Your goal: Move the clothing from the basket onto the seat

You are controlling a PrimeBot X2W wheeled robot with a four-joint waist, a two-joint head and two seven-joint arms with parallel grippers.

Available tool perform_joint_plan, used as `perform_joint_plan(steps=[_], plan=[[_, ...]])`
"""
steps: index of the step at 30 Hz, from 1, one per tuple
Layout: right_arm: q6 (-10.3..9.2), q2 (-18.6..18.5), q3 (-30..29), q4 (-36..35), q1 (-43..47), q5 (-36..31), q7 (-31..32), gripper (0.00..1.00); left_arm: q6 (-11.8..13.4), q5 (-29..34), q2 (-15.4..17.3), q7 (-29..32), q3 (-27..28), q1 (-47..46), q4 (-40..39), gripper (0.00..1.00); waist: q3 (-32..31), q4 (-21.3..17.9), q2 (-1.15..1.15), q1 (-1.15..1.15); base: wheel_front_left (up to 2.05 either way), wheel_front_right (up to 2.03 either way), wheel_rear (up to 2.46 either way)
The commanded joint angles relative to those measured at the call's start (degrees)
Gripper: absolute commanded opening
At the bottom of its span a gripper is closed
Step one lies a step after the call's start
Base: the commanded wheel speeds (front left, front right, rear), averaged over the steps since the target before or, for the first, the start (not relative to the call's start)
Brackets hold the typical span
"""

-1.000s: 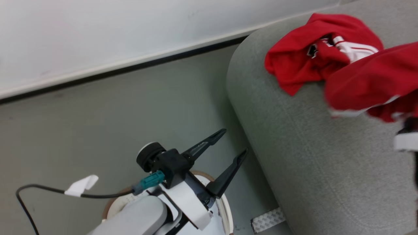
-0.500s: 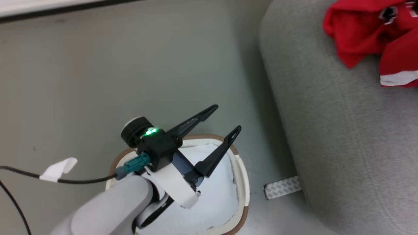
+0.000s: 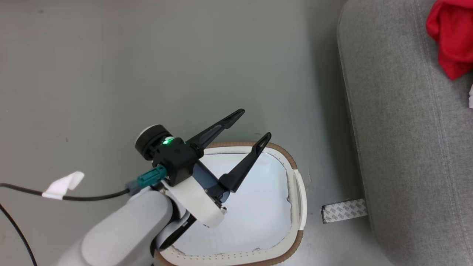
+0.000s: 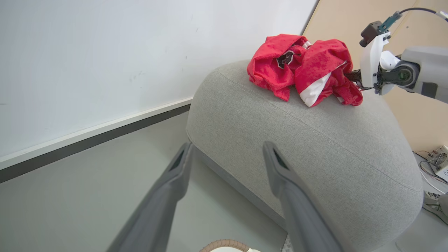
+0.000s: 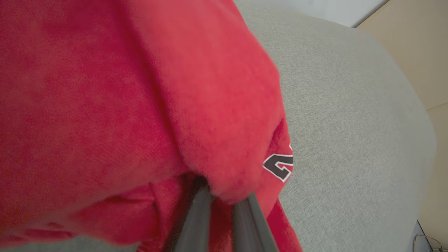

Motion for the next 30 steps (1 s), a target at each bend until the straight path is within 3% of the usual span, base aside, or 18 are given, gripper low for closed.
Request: perform_joint_plan(steps=[1, 2, 4, 5, 6, 17, 23, 30], plan=[[-0.15, -0.2, -0.22, 0.53, 0.33, -0.04, 0.86, 0.0, -0.23, 0.57, -0.26, -0.32, 0.27, 0.42, 0.32, 1.0, -0.61, 0.08, 0.0, -0.01, 0.0, 0.0, 0.0], [-0.15, -0.14, -0.2, 0.64, 0.17, -0.16, 1.15, 0.0, -0.22, 0.55, -0.37, -0.34, 0.4, 0.66, 0.59, 1.0, -0.97, 0.01, 0.0, -0.01, 0.0, 0.0, 0.0], [-0.15, 0.04, 0.29, 0.82, 0.09, -0.49, 1.53, 0.2, -0.24, 0.58, -0.56, -0.43, 0.69, 1.12, 1.05, 1.0, -1.9, -0.33, 0.0, -0.01, 0.0, 0.0, 0.0], [-0.15, 0.18, 0.63, 0.93, 0.14, -0.63, 1.66, 0.46, -0.24, 0.54, -0.67, -0.39, 0.82, 1.4, 1.24, 1.0, -2.43, -0.58, 0.0, -0.01, 0.0, 0.0, 0.0], [-0.15, 0.27, 1.01, 1.03, 0.16, -0.72, 1.92, 0.98, -0.21, 0.44, -0.77, -0.36, 0.88, 1.77, 1.5, 1.0, -3.06, -0.87, 0.0, -0.01, 0.0, 0.0, 0.0], [-0.15, -2.26, 8.92, 0.38, 3.35, 1.75, 6.72, 1.0, 0.89, -0.82, -2.78, -0.45, 3.36, 7.44, 3.38, 1.0, -14.23, -2.93, 0.0, -0.01, 0.0, 0.0, 0.0], [-0.15, -6.48, 15.97, -6.51, 5.1, 8.53, 9.13, 1.0, 2.12, -1.9, -3.54, -0.43, 8.3, 12.43, 3.98, 1.0, -22.42, -2.37, 0.0, -0.01, 0.0, 0.0, 0.0], [-0.15, -8.58, 21.44, -13.04, 5.98, 14.85, 6.55, 1.0, 4.25, -3.07, -4.12, -0.44, 15.44, 17.26, 3.81, 1.0, -29.35, 0.6, 0.0, -0.01, 0.0, 0.0, 0.0]])
